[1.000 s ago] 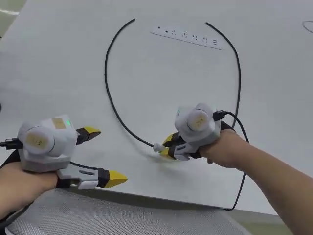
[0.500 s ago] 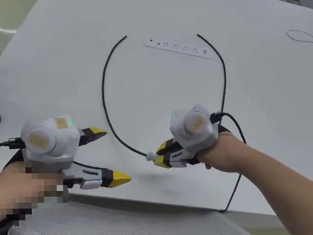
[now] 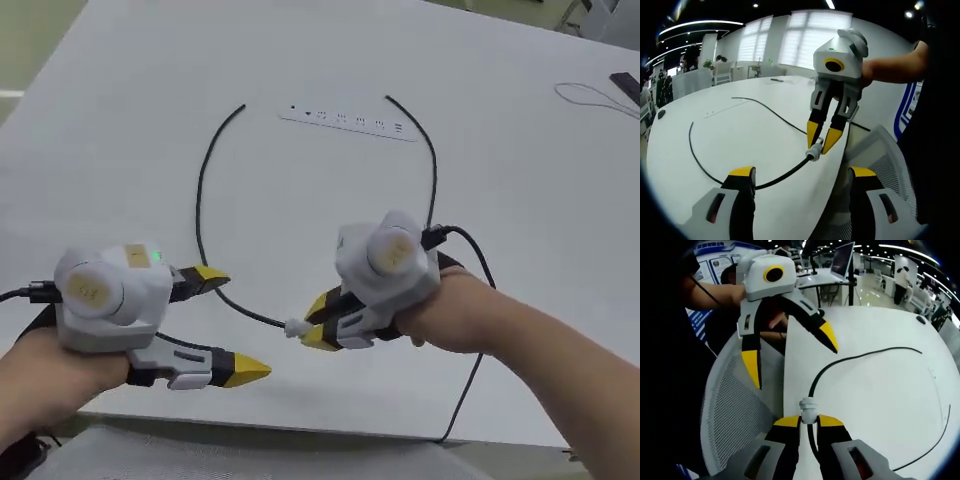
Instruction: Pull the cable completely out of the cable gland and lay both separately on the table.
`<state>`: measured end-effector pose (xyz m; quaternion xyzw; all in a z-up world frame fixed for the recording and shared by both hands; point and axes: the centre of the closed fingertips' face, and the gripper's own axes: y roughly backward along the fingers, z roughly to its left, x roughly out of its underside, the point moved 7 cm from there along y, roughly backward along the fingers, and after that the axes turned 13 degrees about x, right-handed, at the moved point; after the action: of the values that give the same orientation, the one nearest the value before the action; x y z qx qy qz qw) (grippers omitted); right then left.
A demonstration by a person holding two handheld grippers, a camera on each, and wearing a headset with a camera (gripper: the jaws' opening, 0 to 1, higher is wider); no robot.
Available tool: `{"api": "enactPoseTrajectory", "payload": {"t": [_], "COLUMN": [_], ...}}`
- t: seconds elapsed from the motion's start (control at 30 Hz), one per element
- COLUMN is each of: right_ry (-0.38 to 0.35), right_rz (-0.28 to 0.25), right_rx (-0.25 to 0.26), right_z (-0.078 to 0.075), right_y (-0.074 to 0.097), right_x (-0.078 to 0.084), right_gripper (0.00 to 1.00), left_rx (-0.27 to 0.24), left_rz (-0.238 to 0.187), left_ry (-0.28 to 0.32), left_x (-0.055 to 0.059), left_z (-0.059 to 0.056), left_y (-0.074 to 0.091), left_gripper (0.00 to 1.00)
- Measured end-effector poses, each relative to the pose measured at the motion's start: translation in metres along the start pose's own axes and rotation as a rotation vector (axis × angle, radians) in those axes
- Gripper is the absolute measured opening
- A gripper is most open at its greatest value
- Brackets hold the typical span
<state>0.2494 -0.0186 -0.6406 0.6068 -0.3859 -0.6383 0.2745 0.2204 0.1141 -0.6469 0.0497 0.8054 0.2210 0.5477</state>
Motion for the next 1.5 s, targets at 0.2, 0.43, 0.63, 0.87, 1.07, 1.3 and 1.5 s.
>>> {"api": "enactPoseTrajectory", "payload": {"t": [0.2,0.43,0.63,0.87,1.07,1.3,1.5], "right_ry": [0.028,0.068,0.103,0.127,0.139,0.167,0.183], "right_rz": [-0.04,-0.055,-0.067,-0.078,-0.073,-0.076,-0.086], "right_rx": [0.008,0.018,0.038,0.041,0.031,0.031,0.035], "right_z": [0.003,0.005,0.005,0.004,0.005,0.006,0.006], "right_y": [0.01,0.017,0.019,0.02,0.02,0.02,0.02], "right_x": [-0.012,-0.016,-0.015,-0.014,-0.012,-0.009,-0.009], "right_gripper": [0.07,0.07,0.07,0.07,0.07,0.07,0.07], "left_rx": [0.019,0.059,0.118,0.154,0.194,0.219,0.228], "left_rz": [-0.001,-0.018,-0.055,-0.055,-0.047,-0.061,-0.058], "left_ry": [-0.004,-0.003,0.013,0.005,-0.022,-0.044,-0.055], "left_x": [-0.005,-0.01,-0.017,-0.018,-0.016,-0.018,-0.018], "left_z": [0.004,0.004,0.003,0.002,-0.001,-0.002,-0.001], "left_y": [-0.006,-0.009,-0.015,-0.024,-0.028,-0.03,-0.03], "left_gripper": [0.71,0.62,0.5,0.41,0.34,0.25,0.19]}}
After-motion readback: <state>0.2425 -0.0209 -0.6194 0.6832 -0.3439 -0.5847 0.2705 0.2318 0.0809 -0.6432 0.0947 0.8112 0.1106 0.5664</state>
